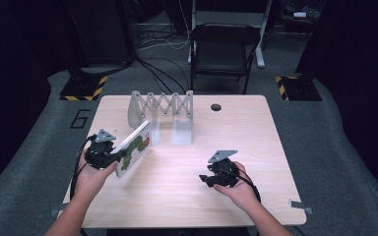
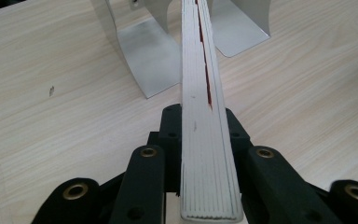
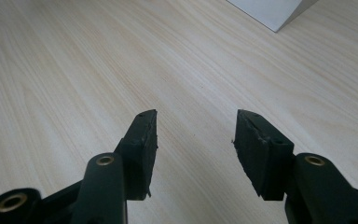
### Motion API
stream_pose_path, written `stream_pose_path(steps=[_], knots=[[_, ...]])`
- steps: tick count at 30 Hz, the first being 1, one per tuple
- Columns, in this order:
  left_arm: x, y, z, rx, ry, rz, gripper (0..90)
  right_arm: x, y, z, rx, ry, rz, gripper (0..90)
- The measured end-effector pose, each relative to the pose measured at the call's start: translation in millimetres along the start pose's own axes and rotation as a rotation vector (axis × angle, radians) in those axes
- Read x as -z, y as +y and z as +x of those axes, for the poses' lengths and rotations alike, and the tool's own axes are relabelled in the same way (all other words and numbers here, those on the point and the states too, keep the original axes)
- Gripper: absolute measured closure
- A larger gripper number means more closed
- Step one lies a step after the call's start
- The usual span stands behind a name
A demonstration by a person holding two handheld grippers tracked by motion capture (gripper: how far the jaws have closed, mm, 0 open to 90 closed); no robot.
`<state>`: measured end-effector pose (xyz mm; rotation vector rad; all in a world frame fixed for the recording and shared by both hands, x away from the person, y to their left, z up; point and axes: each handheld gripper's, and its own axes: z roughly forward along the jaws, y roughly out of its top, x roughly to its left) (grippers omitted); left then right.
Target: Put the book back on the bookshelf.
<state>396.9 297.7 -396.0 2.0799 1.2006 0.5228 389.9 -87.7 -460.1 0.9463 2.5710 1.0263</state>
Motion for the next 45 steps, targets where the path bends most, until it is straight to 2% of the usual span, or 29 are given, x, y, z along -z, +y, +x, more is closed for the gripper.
stream_pose_path(steps=[3,4,9,11,12,15,19,35,39,44,45], knots=[[-1.2,2.1,0.9,0.008,0.005,-0.001,75.6,-0.7,-0.1,0.8,-0.011,0.001,-0.007,49.0],[-3.0,3.2,1.1,0.013,0.016,-0.015,75.6,-0.5,0.2,0.8,-0.006,0.003,-0.002,49.1],[-5.4,9.7,3.1,0.030,0.027,-0.002,75.6,-0.7,1.7,2.7,-0.007,0.011,-0.013,49.1],[-7.6,11.7,3.7,0.039,0.037,-0.015,75.6,-0.8,1.8,2.9,-0.002,0.012,-0.020,49.0],[-8.0,14.5,5.5,0.040,0.036,0.001,75.6,-0.5,0.8,3.1,-0.002,0.014,-0.030,49.0],[-12.3,16.5,6.2,0.054,0.045,-0.015,75.6,0.5,-0.2,3.3,-0.006,0.011,-0.026,49.0],[-15.8,20.0,6.4,0.067,0.052,-0.005,75.6,0.5,-1.3,3.2,-0.016,0.002,-0.042,49.0],[-34.3,34.4,4.2,0.079,0.072,0.002,75.6,1.3,-5.2,2.6,-0.006,-0.012,-0.048,49.0],[-37.9,35.3,4.6,0.086,0.076,0.007,75.6,1.2,-6.7,3.4,-0.014,-0.010,-0.039,49.0],[-44.0,35.9,5.1,0.093,0.081,0.012,75.6,-0.4,-7.9,4.1,0.000,-0.017,-0.050,49.0],[-45.0,36.1,5.7,0.094,0.081,0.013,75.6,0.3,-8.1,4.5,-0.003,-0.010,-0.034,49.0]])
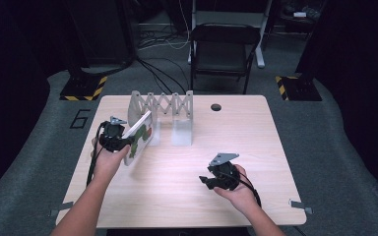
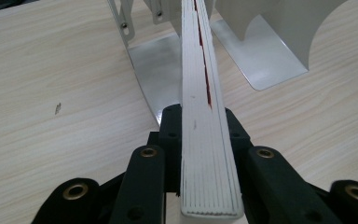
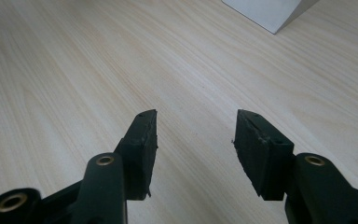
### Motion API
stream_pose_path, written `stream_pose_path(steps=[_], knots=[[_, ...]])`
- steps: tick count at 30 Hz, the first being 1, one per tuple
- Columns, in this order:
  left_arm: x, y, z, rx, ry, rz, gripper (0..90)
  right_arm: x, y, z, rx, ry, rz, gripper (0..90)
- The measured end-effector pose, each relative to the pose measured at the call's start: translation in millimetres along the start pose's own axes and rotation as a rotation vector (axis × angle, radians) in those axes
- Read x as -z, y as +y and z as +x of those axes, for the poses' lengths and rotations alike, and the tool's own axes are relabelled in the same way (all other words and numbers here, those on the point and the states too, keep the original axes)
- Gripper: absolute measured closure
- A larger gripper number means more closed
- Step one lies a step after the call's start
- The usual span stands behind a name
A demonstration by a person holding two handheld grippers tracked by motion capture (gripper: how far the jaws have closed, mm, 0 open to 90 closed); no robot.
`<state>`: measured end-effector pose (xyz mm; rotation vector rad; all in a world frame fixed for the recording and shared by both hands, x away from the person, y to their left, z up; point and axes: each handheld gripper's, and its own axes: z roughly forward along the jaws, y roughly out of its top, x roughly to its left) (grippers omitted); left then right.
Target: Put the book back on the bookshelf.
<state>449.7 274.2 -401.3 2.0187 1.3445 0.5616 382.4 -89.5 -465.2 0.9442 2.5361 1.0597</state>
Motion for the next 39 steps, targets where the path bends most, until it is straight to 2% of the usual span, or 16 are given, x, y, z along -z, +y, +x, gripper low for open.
stream_pose_path(steps=[6,9,12,13,16,17,21,39], knots=[[-5.6,1.1,1.0,0.019,0.015,-0.005,75.6,-1.0,-1.5,0.7,0.000,0.002,-0.002,49.0],[-7.6,2.1,2.0,0.016,0.017,0.000,75.5,-1.9,-2.1,1.1,0.000,0.003,0.000,49.0],[-11.2,2.5,1.4,0.022,0.030,-0.013,75.6,-2.5,-2.5,1.4,-0.001,0.001,-0.005,49.0],[-13.0,2.8,1.2,0.027,0.033,-0.016,75.6,-2.3,-2.6,2.6,-0.015,0.000,0.001,49.0],[-15.2,3.1,1.0,0.021,0.042,-0.028,75.6,-2.3,-3.0,2.1,-0.007,0.005,0.006,49.0],[-17.4,3.3,0.7,0.026,0.049,-0.030,75.6,-3.8,-3.4,2.0,-0.005,0.001,-0.008,49.0],[-19.9,4.0,1.0,0.051,0.043,-0.037,75.6,-3.3,-3.7,1.5,-0.007,0.005,0.004,49.1],[-27.7,10.5,-0.4,0.079,0.072,-0.034,75.3,-4.0,-5.0,0.7,-0.012,0.010,-0.004,49.0]])
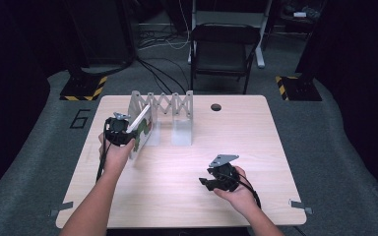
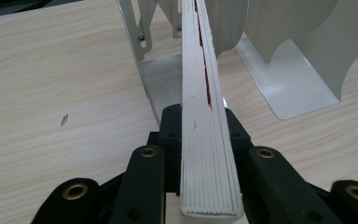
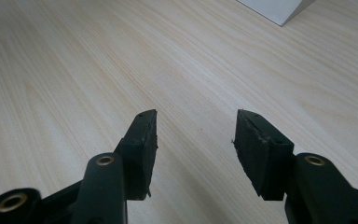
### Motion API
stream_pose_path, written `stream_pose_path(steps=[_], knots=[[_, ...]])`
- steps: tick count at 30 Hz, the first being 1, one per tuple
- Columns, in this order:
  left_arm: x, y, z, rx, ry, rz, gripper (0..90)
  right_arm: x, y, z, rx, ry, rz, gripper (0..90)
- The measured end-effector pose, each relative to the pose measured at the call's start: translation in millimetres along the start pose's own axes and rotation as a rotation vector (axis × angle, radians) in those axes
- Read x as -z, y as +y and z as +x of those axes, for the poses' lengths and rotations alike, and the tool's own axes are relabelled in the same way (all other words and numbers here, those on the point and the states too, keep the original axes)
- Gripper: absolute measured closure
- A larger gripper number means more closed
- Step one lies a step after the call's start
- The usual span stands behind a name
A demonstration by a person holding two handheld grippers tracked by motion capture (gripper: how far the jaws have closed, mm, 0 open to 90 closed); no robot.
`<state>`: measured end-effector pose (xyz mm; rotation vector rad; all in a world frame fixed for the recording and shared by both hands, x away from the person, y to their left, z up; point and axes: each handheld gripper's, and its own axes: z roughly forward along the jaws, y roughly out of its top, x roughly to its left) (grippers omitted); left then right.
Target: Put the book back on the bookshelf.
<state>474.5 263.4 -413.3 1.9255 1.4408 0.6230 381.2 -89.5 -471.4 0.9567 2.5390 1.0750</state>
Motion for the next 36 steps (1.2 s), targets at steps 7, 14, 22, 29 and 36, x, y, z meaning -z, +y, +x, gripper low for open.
stream_pose_path(steps=[7,14,22,29,36], knots=[[-1.5,3.2,0.2,-0.010,0.005,0.012,75.3,0.1,-0.2,0.7,-0.003,0.003,0.001,49.0],[-4.1,3.8,0.5,0.006,0.009,0.009,75.3,0.5,-0.2,0.7,-0.005,0.007,-0.001,49.0],[-7.0,4.8,-0.8,0.010,0.012,0.003,75.2,0.5,0.0,2.5,-0.007,0.009,-0.004,49.0],[-10.5,5.6,-2.6,0.017,0.018,0.003,75.2,1.1,-0.6,2.0,-0.013,0.015,0.002,49.0],[-14.5,7.9,-6.0,0.009,0.030,0.003,75.0,-0.4,-1.0,1.4,-0.005,0.018,0.003,49.0]])
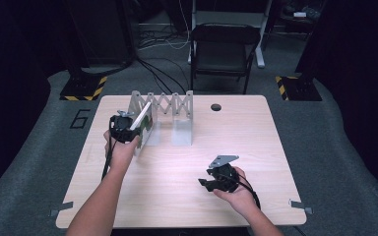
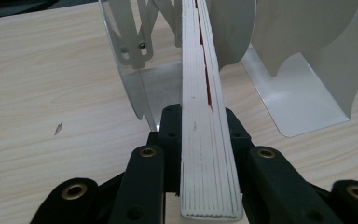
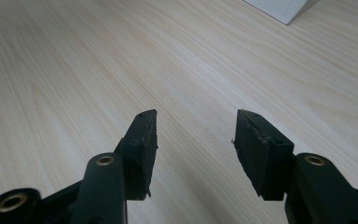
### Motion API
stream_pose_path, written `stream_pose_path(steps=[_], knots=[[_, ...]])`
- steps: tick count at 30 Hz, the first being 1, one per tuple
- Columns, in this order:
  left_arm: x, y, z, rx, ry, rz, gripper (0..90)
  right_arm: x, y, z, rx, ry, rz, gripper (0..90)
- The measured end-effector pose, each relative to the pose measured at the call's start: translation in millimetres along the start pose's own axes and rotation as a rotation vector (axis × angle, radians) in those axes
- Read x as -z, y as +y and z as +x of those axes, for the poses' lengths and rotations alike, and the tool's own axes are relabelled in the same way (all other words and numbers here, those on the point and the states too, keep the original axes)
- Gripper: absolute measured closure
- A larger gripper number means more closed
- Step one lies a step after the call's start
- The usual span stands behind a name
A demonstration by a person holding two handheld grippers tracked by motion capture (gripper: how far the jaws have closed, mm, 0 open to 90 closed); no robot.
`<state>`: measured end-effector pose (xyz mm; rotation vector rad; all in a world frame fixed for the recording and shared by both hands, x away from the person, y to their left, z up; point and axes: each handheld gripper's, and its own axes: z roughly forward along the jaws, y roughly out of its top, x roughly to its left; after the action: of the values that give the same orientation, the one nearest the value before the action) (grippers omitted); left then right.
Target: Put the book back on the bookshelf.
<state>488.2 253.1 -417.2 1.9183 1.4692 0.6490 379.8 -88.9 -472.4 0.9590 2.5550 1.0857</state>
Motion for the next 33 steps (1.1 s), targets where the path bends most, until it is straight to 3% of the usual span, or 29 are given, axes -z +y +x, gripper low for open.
stream_pose_path(steps=[33], knots=[[-19.5,-2.9,-7.7,-0.006,0.025,0.019,74.2,-2.7,-1.7,0.9,0.005,0.004,0.005,49.0]])
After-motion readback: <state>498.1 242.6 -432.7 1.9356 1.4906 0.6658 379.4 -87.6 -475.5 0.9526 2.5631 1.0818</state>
